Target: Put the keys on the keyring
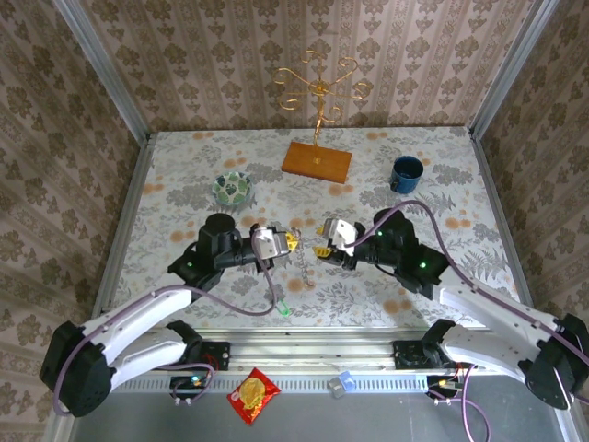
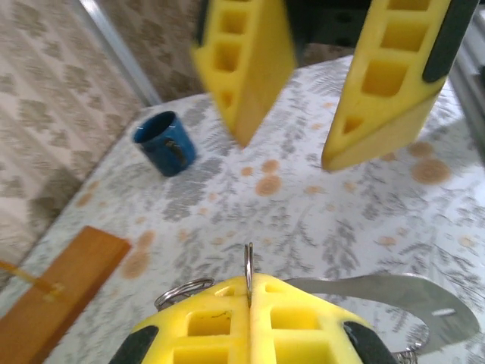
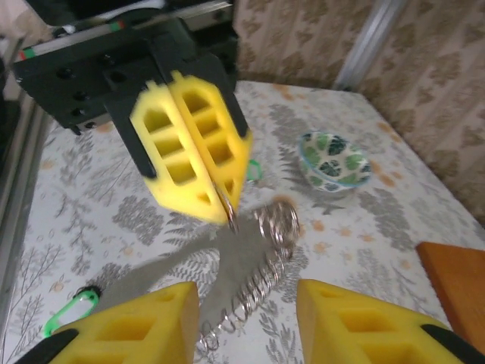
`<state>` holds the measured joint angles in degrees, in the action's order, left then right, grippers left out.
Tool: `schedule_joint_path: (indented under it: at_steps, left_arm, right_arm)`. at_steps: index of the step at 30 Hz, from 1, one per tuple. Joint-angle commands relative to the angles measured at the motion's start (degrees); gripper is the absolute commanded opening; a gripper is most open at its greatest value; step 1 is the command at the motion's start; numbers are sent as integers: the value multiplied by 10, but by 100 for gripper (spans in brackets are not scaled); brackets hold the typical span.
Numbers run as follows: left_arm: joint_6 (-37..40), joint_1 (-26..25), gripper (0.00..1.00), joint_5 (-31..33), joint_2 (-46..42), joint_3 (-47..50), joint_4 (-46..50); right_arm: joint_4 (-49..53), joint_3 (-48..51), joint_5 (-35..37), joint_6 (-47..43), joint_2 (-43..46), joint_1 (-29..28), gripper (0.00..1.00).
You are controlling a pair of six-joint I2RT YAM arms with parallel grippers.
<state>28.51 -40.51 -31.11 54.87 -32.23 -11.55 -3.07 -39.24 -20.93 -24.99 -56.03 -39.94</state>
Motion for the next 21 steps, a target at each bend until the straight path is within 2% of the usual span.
schedule_joint_path:
  at_steps: [1, 4, 7, 13, 16, 21]
  left_arm:
    - [-62, -2, 0, 100, -35, -25, 45]
    - [-132, -1, 0, 208, -48, -53, 108]
    - [-159, -1, 0, 272, -64, -61, 146]
    - [-229, 13, 0, 393, -98, -66, 201]
    - [-257, 33, 0, 422, -121, -61, 222]
    - [-307, 85, 0, 429, -156, -49, 275]
  right_arm:
    - [11, 15, 46, 104, 18, 1, 35]
    - [35, 9, 80, 213, 15, -15, 32]
    - [50, 3, 108, 303, -1, -39, 31]
    - [112, -30, 167, 377, -59, -107, 30]
    - [149, -53, 172, 415, -94, -131, 33]
    - [201, -92, 168, 459, -159, -177, 35]
